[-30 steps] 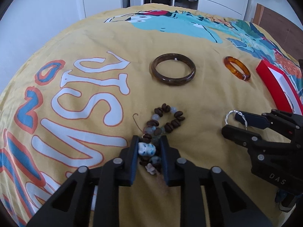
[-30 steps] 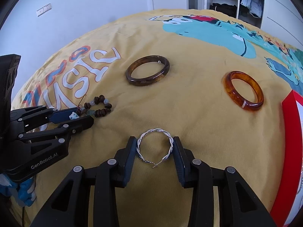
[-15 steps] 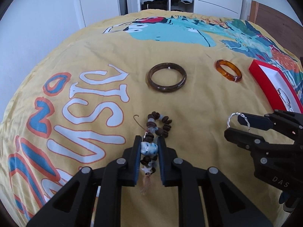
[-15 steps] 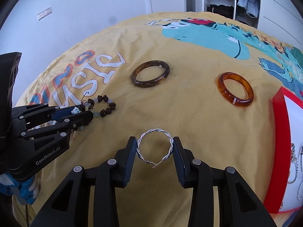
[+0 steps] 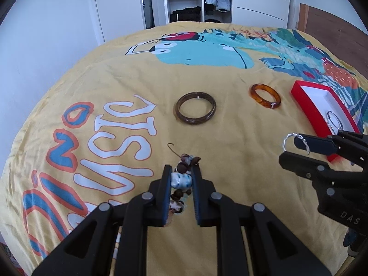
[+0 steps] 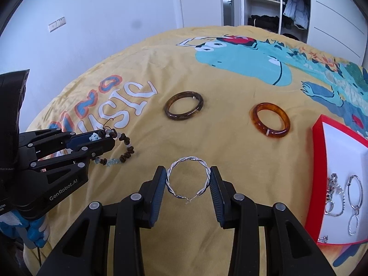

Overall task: Organize jewelry
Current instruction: 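Carry the beaded bracelet and twisted hoop over the red box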

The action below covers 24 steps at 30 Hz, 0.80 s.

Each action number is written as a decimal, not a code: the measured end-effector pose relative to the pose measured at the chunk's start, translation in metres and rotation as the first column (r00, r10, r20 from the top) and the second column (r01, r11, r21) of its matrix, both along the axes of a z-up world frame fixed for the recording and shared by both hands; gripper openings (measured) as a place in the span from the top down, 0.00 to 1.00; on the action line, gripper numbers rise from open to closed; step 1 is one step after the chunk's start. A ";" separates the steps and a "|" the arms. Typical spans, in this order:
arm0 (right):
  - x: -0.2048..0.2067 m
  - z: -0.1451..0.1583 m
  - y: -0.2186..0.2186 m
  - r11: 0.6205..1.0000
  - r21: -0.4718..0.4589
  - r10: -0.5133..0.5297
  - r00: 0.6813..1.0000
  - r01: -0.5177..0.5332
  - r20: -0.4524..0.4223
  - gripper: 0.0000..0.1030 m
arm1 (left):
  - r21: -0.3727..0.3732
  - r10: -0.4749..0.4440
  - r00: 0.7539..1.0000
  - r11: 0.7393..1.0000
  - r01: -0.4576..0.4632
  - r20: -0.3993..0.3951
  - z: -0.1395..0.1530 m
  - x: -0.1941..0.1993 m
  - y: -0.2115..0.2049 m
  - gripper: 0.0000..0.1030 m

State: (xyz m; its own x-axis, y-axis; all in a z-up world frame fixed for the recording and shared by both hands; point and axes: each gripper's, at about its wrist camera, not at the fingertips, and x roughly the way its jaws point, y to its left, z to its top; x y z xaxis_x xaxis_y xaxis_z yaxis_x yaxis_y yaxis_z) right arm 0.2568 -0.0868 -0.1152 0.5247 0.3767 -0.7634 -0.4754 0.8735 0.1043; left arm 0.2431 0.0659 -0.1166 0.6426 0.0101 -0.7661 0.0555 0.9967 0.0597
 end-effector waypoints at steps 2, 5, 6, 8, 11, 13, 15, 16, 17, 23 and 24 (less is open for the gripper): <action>-0.003 0.005 -0.004 1.000 0.002 -0.003 1.000 0.003 0.007 0.63 | 0.003 -0.002 1.000 1.000 0.002 0.006 0.004 -0.002 -0.002 0.85; -0.008 0.011 -0.010 1.000 0.005 -0.011 1.000 0.011 0.017 0.63 | 0.007 -0.008 1.000 1.000 0.008 0.016 0.011 -0.006 -0.007 0.85; -0.010 0.014 -0.013 1.000 0.005 -0.014 1.000 0.014 0.021 0.63 | 0.009 -0.010 1.000 1.000 0.009 0.020 0.013 -0.008 -0.009 0.85; -0.013 0.018 -0.018 1.000 0.006 -0.020 0.999 0.020 0.028 0.63 | 0.012 -0.014 1.000 1.000 0.014 0.026 0.018 -0.010 -0.013 0.85; -0.018 0.025 -0.028 0.999 0.011 -0.032 0.999 0.032 0.038 0.63 | 0.017 -0.023 0.999 1.000 0.023 0.036 0.025 -0.014 -0.020 0.85; -0.022 0.030 -0.035 0.999 0.014 -0.042 0.998 0.041 0.047 0.63 | 0.022 -0.031 0.999 0.999 0.031 0.042 0.030 -0.017 -0.026 0.85; -0.024 0.033 -0.041 0.999 0.018 -0.051 0.997 0.050 0.054 0.63 | 0.026 -0.040 0.998 0.999 0.038 0.049 0.034 -0.019 -0.032 0.85; -0.026 0.035 -0.045 0.998 0.019 -0.056 0.997 0.055 0.058 0.63 | 0.029 -0.045 0.998 0.999 0.044 0.053 0.037 -0.021 -0.036 0.85; -0.028 0.037 -0.049 0.998 0.021 -0.061 0.996 0.060 0.062 0.63 | 0.031 -0.050 0.997 0.998 0.048 0.056 0.039 -0.022 -0.039 0.85; -0.036 0.047 -0.078 0.994 0.028 -0.103 0.991 0.101 0.080 0.63 | 0.041 -0.086 0.994 0.996 0.083 0.073 0.052 -0.027 -0.066 0.85; -0.037 0.048 -0.086 0.993 0.029 -0.115 0.990 0.113 0.083 0.63 | 0.042 -0.093 0.993 0.995 0.090 0.075 0.053 -0.027 -0.071 0.85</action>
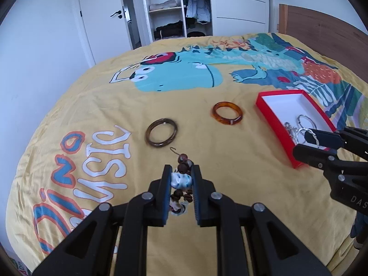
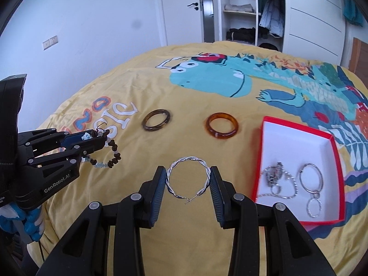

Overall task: Organize jewelry
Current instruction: 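Carry the beaded bracelet and twisted hoop over the red box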

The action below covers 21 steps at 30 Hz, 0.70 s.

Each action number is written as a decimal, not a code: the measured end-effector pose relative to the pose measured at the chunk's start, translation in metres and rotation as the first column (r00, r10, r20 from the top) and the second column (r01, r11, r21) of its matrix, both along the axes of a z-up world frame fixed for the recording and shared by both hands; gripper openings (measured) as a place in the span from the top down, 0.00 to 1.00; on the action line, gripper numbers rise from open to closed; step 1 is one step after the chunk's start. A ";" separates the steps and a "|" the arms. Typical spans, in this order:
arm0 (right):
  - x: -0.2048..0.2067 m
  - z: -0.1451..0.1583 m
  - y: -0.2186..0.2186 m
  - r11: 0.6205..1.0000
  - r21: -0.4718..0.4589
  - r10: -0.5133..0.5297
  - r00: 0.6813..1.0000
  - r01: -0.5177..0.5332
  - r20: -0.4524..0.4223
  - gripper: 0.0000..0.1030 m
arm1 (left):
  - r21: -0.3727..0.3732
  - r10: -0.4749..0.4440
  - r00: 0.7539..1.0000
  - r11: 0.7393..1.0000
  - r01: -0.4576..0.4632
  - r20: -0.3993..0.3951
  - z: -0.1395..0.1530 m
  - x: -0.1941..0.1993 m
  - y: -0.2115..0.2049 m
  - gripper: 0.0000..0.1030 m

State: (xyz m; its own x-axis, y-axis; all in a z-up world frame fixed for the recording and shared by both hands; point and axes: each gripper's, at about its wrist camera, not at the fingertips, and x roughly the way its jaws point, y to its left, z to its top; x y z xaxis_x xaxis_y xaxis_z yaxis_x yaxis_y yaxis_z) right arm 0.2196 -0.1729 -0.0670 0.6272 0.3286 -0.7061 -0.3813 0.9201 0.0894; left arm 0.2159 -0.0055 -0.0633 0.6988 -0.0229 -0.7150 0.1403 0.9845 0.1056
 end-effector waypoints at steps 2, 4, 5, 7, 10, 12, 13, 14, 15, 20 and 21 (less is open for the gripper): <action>-0.001 0.002 -0.013 1.000 0.001 -0.015 1.000 0.015 0.003 0.63 | 0.002 -0.013 1.000 1.000 0.013 0.003 0.003 0.000 -0.010 0.85; -0.004 0.003 -0.028 0.999 0.003 -0.037 0.999 0.037 0.006 0.63 | 0.003 -0.032 0.999 0.999 0.032 0.008 0.006 0.001 -0.023 0.85; -0.004 0.003 -0.035 0.999 0.004 -0.047 0.999 0.047 0.006 0.63 | 0.004 -0.041 0.999 0.999 0.040 0.010 0.007 0.001 -0.030 0.85; -0.005 0.004 -0.050 0.998 0.003 -0.069 0.998 0.069 0.007 0.63 | 0.005 -0.063 0.998 0.998 0.063 0.014 0.010 0.003 -0.045 0.85; -0.004 0.004 -0.073 0.995 0.004 -0.099 0.995 0.099 0.010 0.63 | -0.001 -0.092 0.996 0.996 0.092 0.017 0.013 0.008 -0.068 0.85; -0.004 0.004 -0.089 0.993 0.003 -0.121 0.993 0.121 0.013 0.63 | -0.005 -0.109 0.994 0.994 0.109 0.017 0.014 0.012 -0.083 0.85; -0.003 0.004 -0.097 0.991 0.004 -0.132 0.991 0.132 0.015 0.63 | -0.010 -0.122 0.992 0.992 0.122 0.017 0.015 0.015 -0.094 0.85; -0.002 0.004 -0.107 0.989 0.004 -0.147 0.989 0.147 0.017 0.63 | -0.013 -0.129 0.992 0.992 0.129 0.016 0.015 0.016 -0.100 0.85; -0.001 0.004 -0.114 0.988 0.004 -0.157 0.987 0.157 0.018 0.63 | -0.020 -0.143 0.990 0.990 0.143 0.014 0.015 0.020 -0.111 0.85; 0.006 0.001 -0.154 0.978 0.007 -0.209 0.978 0.209 0.020 0.63 | -0.049 -0.186 0.983 0.981 0.185 -0.006 0.010 0.035 -0.152 0.85; 0.008 -0.001 -0.161 0.976 0.008 -0.217 0.976 0.216 0.018 0.63 | -0.054 -0.194 0.981 0.980 0.193 -0.012 0.008 0.038 -0.160 0.85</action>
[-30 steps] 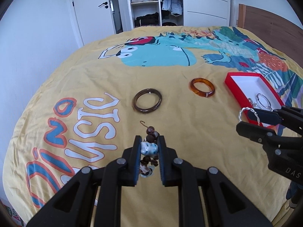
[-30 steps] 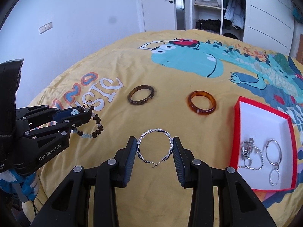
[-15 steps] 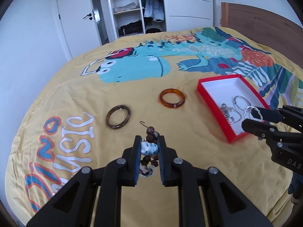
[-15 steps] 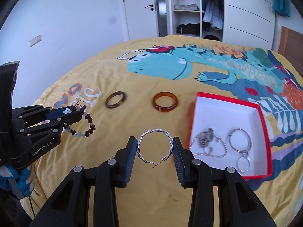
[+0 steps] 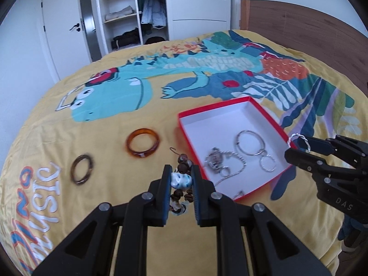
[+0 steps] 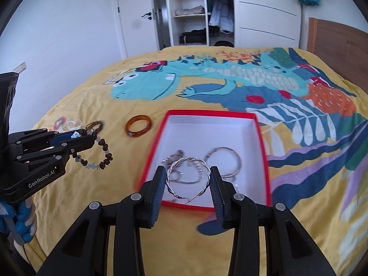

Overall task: Organize jewelry
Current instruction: 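Carry the beaded bracelet and twisted hoop over the red box, then open both tools to drop the bracelet and hoop into the box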

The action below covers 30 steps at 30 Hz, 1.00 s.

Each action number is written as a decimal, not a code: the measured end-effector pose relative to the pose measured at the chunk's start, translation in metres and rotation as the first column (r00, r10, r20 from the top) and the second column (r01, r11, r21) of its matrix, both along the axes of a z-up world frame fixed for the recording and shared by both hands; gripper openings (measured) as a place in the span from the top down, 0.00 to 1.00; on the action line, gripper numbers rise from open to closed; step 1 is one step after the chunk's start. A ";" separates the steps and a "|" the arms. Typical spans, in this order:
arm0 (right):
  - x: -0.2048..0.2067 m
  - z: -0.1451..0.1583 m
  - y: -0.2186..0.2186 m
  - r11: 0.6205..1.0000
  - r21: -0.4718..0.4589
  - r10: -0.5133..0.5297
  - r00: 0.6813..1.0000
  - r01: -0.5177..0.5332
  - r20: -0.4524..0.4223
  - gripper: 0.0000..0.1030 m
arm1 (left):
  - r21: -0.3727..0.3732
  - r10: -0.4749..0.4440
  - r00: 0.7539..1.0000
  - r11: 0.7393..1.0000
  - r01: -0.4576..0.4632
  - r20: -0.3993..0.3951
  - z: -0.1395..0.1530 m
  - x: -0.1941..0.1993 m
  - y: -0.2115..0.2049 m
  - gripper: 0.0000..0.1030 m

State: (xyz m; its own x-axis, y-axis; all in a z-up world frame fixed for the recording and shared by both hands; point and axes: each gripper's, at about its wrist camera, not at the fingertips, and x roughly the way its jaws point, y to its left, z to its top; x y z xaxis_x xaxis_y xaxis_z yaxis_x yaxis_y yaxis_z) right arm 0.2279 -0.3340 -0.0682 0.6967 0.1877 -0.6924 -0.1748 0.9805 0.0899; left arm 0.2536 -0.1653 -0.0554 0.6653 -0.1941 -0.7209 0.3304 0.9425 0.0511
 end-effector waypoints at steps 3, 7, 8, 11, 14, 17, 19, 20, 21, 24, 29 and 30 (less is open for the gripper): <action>0.008 -0.009 -0.017 1.000 0.006 -0.017 1.000 0.017 -0.009 0.63 | -0.002 -0.027 0.999 1.000 0.027 -0.016 -0.008 0.008 -0.023 0.85; 0.018 -0.025 -0.032 0.999 0.018 -0.027 0.999 0.028 -0.030 0.63 | 0.001 -0.050 0.997 0.999 0.050 -0.053 -0.027 0.020 -0.049 0.85; 0.021 -0.029 -0.034 0.999 0.021 -0.027 0.999 0.027 -0.035 0.63 | 0.002 -0.053 0.996 0.999 0.054 -0.065 -0.032 0.023 -0.054 0.85; 0.028 -0.042 -0.038 0.999 0.027 -0.022 0.998 0.023 -0.054 0.63 | 0.005 -0.058 0.994 0.998 0.058 -0.090 -0.046 0.030 -0.063 0.85; 0.035 -0.054 -0.041 0.999 0.031 -0.015 0.997 0.018 -0.072 0.63 | 0.005 -0.056 0.991 0.998 0.057 -0.120 -0.061 0.035 -0.069 0.85; 0.042 -0.064 -0.040 0.999 0.031 -0.006 0.996 0.009 -0.090 0.63 | 0.000 -0.054 0.989 0.999 0.054 -0.138 -0.071 0.038 -0.072 0.85; 0.046 -0.070 -0.039 1.000 0.027 0.000 0.995 0.003 -0.104 0.63 | 0.002 -0.052 0.987 0.999 0.052 -0.149 -0.078 0.040 -0.072 0.85; 0.048 -0.074 -0.039 1.000 0.024 0.002 0.994 0.001 -0.113 0.63 | 0.002 -0.051 0.987 0.999 0.052 -0.154 -0.081 0.041 -0.072 0.85; 0.049 -0.077 -0.039 1.000 0.022 0.003 0.993 0.000 -0.119 0.63 | 0.002 -0.049 0.986 0.999 0.050 -0.161 -0.084 0.041 -0.072 0.85; 0.053 -0.086 -0.036 1.000 0.012 0.009 0.989 -0.007 -0.145 0.63 | -0.003 -0.042 0.983 0.999 0.042 -0.181 -0.092 0.044 -0.069 0.85; 0.056 -0.093 -0.034 1.000 -0.020 0.009 0.986 -0.013 -0.168 0.63 | -0.008 -0.041 0.982 0.999 0.040 -0.186 -0.096 0.044 -0.067 0.85; 0.056 -0.094 -0.034 1.000 -0.026 0.009 0.985 -0.014 -0.173 0.63 | -0.009 -0.039 0.981 0.999 0.038 -0.188 -0.097 0.045 -0.067 0.85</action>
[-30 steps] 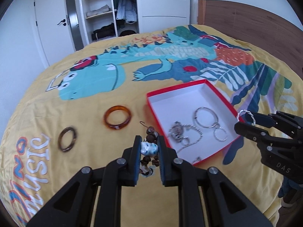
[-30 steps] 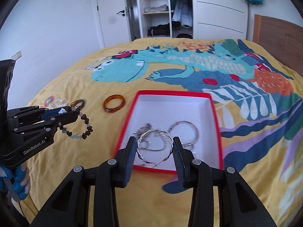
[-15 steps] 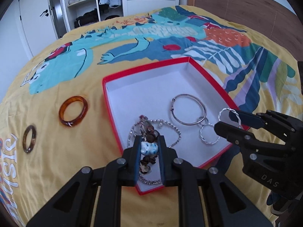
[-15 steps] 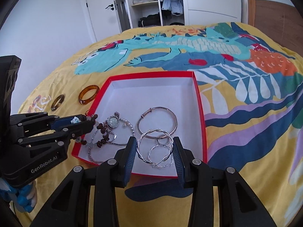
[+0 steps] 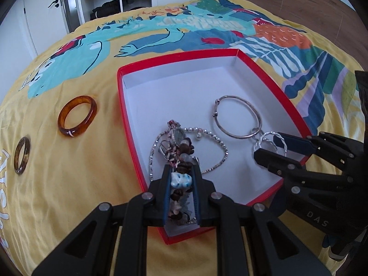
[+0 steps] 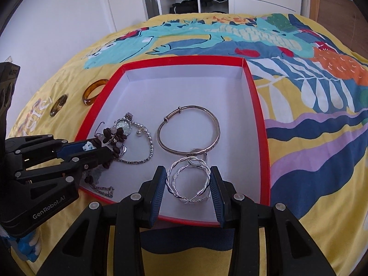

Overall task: Organize jewelry
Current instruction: 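Open both tools to drop the bracelet and hoop into the box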

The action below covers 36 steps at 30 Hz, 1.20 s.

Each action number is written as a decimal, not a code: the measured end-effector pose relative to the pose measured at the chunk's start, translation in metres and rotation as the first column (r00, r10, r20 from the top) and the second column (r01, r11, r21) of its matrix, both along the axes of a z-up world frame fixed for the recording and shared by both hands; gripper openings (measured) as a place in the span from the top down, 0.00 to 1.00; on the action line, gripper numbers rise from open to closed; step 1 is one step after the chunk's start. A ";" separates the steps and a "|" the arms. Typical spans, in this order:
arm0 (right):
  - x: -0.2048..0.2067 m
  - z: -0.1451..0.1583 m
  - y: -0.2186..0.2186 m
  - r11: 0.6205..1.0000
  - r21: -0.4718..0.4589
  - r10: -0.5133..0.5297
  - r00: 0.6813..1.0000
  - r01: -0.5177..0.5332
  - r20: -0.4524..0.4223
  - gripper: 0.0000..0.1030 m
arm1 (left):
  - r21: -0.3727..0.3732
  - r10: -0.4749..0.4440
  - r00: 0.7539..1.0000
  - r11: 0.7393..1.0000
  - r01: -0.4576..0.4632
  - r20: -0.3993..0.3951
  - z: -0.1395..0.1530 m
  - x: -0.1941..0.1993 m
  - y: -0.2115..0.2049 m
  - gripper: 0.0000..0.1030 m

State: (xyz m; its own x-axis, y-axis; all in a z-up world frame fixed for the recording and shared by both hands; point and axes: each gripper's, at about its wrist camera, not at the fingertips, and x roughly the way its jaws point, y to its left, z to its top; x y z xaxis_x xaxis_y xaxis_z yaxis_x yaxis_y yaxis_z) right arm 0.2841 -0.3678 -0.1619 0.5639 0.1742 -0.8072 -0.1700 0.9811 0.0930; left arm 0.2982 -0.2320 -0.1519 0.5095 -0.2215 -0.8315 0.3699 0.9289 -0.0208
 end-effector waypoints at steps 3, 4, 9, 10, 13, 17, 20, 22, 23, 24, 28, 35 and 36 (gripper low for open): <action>0.002 -0.001 -0.002 1.000 -0.012 -0.003 1.000 0.003 -0.016 0.62 | 0.008 0.004 1.000 1.000 -0.004 -0.003 -0.001 0.000 0.000 0.85; 0.002 -0.001 -0.002 1.000 -0.012 -0.004 1.000 0.004 -0.021 0.62 | 0.008 0.004 1.000 1.000 -0.004 -0.003 -0.002 -0.001 0.000 0.85; 0.001 -0.001 0.000 1.000 -0.017 -0.001 0.999 0.001 -0.036 0.63 | 0.011 0.005 1.000 1.000 -0.005 -0.010 -0.002 -0.001 -0.001 0.84; 0.001 -0.001 -0.001 1.000 -0.018 -0.002 0.999 0.001 -0.036 0.62 | 0.010 0.005 1.000 1.000 -0.005 -0.012 -0.002 -0.001 -0.001 0.84; -0.001 0.001 0.000 1.000 -0.024 0.000 0.999 -0.001 -0.033 0.61 | 0.003 0.004 1.000 1.000 -0.004 -0.019 0.000 -0.002 0.000 0.84; -0.006 0.008 -0.001 1.000 -0.015 -0.011 1.000 0.011 -0.020 0.59 | -0.002 0.003 1.000 1.000 -0.003 -0.022 0.004 -0.006 0.001 0.81; -0.013 0.017 -0.004 1.000 -0.007 -0.025 1.000 0.025 -0.003 0.58 | -0.008 -0.001 1.000 1.000 0.001 -0.008 0.012 -0.010 0.001 0.76; -0.017 0.023 -0.007 0.999 -0.002 -0.037 0.999 0.037 0.009 0.56 | -0.009 -0.005 1.000 1.000 0.005 0.003 0.019 -0.013 0.001 0.73; -0.019 0.027 -0.009 0.999 0.001 -0.044 0.999 0.044 0.014 0.56 | -0.009 -0.005 1.000 1.000 0.005 0.007 0.021 -0.014 0.000 0.72; -0.022 0.030 -0.011 0.999 0.005 -0.051 0.998 0.051 0.020 0.55 | -0.011 -0.007 1.000 1.000 0.007 0.011 0.024 -0.016 0.000 0.72; -0.034 0.045 -0.016 0.997 0.012 -0.075 0.996 0.075 0.040 0.54 | -0.014 -0.014 0.999 1.000 0.015 0.034 0.041 -0.024 0.001 0.71; -0.062 0.073 -0.020 0.994 0.017 -0.108 0.991 0.107 0.076 0.51 | -0.017 -0.016 0.996 1.000 0.018 0.085 0.072 -0.046 0.006 0.71; -0.067 0.077 -0.019 0.994 0.018 -0.111 0.990 0.110 0.082 0.50 | -0.017 -0.012 0.995 1.000 0.014 0.094 0.077 -0.052 0.009 0.71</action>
State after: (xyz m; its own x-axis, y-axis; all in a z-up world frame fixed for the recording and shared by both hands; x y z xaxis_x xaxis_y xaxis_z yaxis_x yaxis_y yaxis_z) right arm 0.2171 -0.3871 -0.0846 0.6448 0.1172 -0.7553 -0.0680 0.9930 0.0961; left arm 0.2464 -0.2232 -0.0744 0.5824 -0.2432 -0.7757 0.3833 0.9236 -0.0018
